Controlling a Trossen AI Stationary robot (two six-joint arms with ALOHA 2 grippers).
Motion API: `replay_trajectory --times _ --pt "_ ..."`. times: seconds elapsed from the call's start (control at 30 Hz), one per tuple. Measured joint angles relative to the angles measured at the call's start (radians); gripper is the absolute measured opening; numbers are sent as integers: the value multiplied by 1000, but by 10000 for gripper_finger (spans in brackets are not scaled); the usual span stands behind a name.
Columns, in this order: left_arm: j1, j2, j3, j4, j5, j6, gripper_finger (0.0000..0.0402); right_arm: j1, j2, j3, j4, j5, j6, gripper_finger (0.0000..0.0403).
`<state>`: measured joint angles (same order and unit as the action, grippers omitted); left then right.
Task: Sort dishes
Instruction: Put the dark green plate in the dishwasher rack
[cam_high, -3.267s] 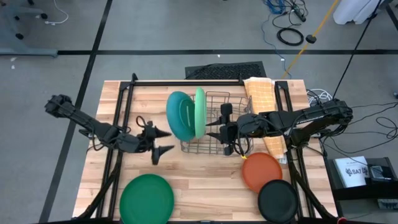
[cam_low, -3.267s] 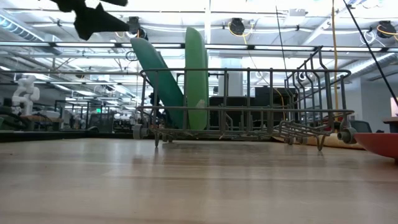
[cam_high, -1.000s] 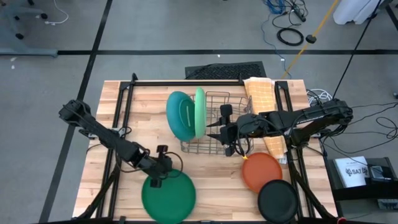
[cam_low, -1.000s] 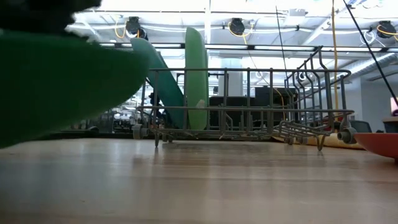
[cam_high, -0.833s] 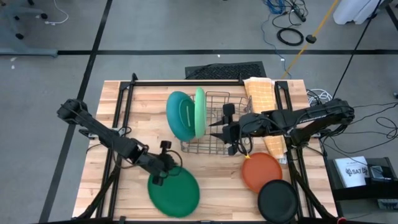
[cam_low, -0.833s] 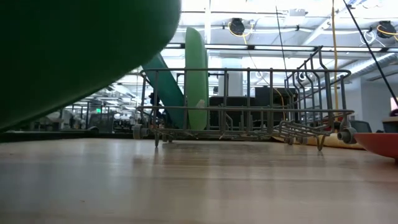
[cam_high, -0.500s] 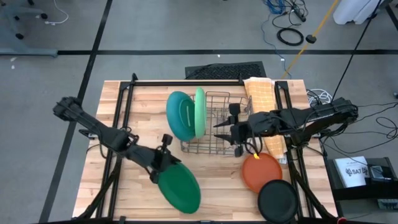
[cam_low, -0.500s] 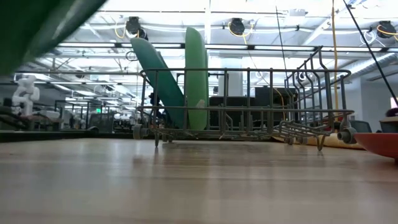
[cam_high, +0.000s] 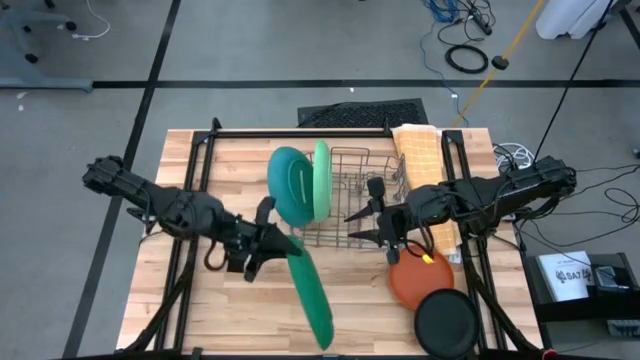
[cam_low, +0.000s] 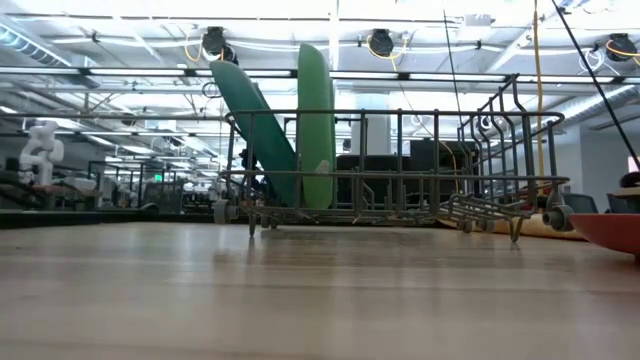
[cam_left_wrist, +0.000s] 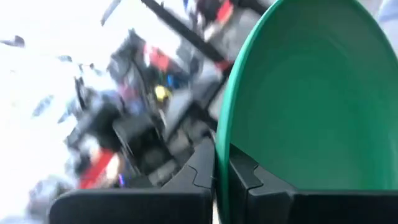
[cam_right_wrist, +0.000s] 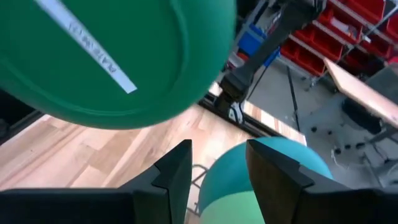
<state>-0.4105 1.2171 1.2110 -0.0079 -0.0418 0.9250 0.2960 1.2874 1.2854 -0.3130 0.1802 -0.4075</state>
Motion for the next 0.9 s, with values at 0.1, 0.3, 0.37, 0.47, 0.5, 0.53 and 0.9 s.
replay_trajectory --times 0.1,0.3,0.37,0.47,0.5,0.53,0.9 --pt "65 0 0 63 190 28 12 3 -12 0 6 -20 -8 144" --pt "185 31 0 209 570 42 12 -19 -15 0 104 -223 43 144" --pt "219 49 0 267 697 49 12 -32 -4 0 136 -262 78 144" --pt "270 81 1 369 858 -1 12 -54 17 0 129 -268 124 144" --pt "287 92 1 394 904 -16 12 -60 25 0 129 -269 136 144" --pt "301 102 1 417 948 -29 12 -65 34 0 129 -277 145 144" --pt "352 145 25 569 1353 -139 11 -129 195 0 332 -419 284 144"
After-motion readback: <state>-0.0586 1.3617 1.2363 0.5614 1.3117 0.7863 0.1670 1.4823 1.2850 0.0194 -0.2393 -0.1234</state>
